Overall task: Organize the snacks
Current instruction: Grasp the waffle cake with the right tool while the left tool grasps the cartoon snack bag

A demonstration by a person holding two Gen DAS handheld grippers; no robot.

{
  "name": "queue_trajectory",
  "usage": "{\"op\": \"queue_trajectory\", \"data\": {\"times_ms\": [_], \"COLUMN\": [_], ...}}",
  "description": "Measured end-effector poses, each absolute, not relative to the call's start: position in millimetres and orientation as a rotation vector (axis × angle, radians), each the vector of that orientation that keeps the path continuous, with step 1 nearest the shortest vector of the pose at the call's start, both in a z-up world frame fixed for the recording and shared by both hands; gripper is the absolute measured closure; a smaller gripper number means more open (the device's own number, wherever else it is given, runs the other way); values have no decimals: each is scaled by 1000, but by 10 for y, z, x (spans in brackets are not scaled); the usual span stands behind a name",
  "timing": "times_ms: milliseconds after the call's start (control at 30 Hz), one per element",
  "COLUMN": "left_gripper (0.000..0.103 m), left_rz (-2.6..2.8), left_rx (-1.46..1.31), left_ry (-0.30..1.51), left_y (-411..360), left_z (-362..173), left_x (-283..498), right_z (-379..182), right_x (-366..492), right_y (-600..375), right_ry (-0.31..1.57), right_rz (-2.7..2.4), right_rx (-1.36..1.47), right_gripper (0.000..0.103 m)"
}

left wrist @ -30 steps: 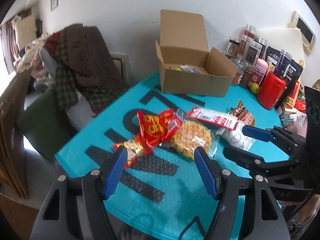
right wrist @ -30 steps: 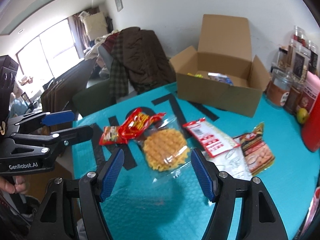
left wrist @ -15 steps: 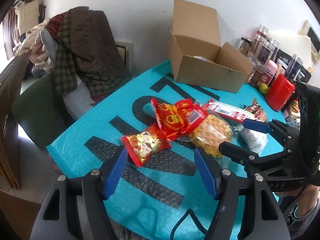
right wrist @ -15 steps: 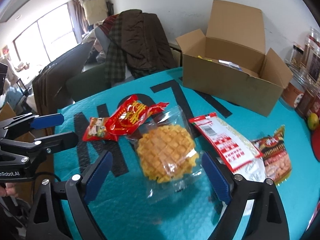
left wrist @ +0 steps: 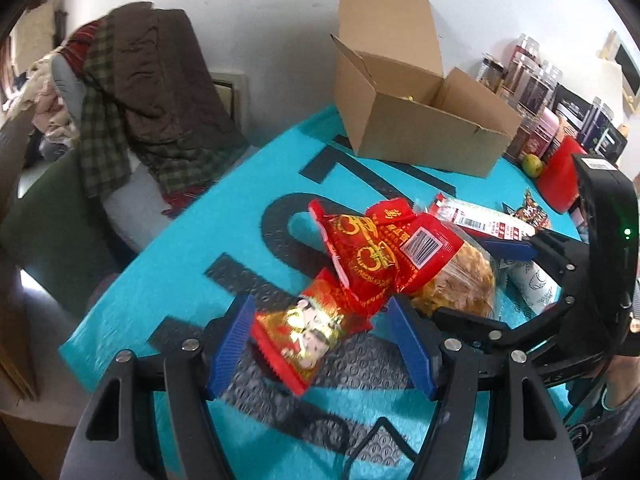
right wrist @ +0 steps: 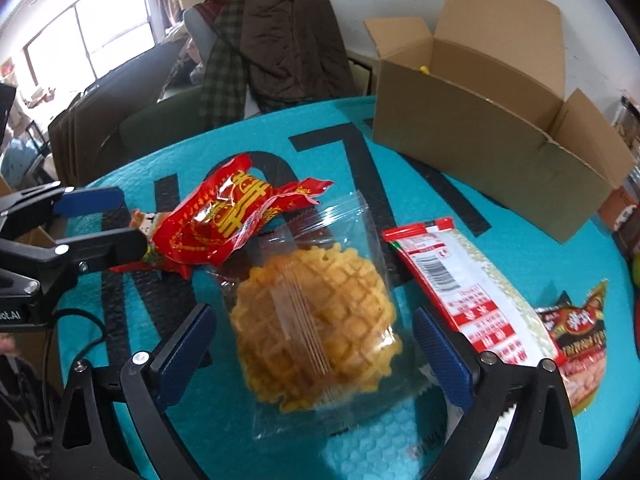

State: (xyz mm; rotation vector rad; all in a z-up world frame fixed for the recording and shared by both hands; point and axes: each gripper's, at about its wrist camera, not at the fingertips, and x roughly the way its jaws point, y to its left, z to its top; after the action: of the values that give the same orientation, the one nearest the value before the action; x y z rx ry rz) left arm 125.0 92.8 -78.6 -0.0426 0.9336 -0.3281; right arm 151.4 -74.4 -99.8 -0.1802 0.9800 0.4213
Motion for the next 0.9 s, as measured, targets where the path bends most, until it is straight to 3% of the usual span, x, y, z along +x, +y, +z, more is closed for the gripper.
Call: {"op": "queue_trajectory", "data": {"times_ms": [200,467,600,900], "left_gripper": [34,34,60,66], "left_rz": [-385,-373,-329,-327], "left_rx": [-111,-95,-65,-124], "left_ry": [1067,1010,1012,1026], "left_y": [943,952,935,988], "left_z": [-1033,-1036,-1046,-1030], "left_x": [1434,1278,1226,1059], "right_z": [-1094,-1143,-1132,-1093], "right_x": [1636,1574,1494,1347], "right_y": [-724,-647,-622,-625], "right_ry": [1007,1014,1013,1028], "right_rz": [438,423,424,413], "right_rx": [-192,-248,-280,-248], "right_gripper": [2,5,14,23]}}
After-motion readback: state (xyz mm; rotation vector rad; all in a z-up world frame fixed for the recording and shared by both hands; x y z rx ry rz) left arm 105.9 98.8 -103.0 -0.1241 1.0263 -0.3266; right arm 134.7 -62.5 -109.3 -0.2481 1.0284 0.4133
